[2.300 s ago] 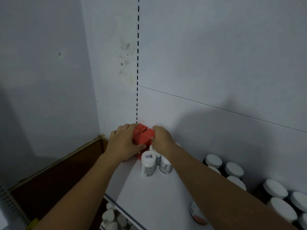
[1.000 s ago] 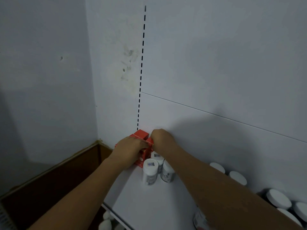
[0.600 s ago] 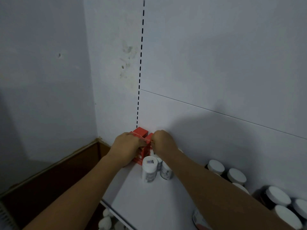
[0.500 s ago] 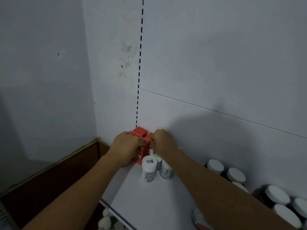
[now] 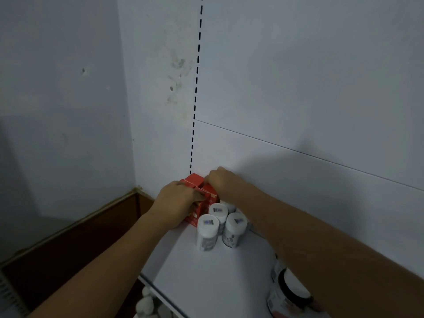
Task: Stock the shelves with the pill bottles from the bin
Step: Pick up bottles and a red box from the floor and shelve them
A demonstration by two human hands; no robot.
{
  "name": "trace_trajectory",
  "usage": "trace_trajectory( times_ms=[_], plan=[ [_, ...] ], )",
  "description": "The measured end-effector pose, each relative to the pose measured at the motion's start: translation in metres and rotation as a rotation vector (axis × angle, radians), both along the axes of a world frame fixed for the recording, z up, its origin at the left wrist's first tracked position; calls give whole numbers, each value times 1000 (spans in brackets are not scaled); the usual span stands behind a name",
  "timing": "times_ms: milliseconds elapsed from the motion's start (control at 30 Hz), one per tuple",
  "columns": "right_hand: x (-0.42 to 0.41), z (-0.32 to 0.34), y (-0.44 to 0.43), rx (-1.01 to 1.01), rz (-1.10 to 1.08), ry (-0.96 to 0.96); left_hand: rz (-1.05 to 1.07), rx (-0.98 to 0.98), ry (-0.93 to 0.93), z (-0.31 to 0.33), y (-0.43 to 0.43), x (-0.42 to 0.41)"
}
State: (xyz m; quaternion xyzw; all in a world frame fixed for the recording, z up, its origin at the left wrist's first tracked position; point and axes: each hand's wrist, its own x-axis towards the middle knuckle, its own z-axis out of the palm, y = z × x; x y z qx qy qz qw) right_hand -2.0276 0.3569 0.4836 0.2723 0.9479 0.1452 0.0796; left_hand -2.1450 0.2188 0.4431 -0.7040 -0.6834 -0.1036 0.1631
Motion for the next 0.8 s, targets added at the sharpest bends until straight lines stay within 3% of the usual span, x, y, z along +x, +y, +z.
trace_trajectory(
  times_ms=[300,633,800],
  plan=[
    [-1,3,10,100,203,-32,-46,51,-49,-1,0,3],
    [-4,-2,13,135,235,24,-53,40,-57,-2,2,-1],
    [-6,-5,12,56,181,61,-63,2,-128,-7,4,-4]
  ],
)
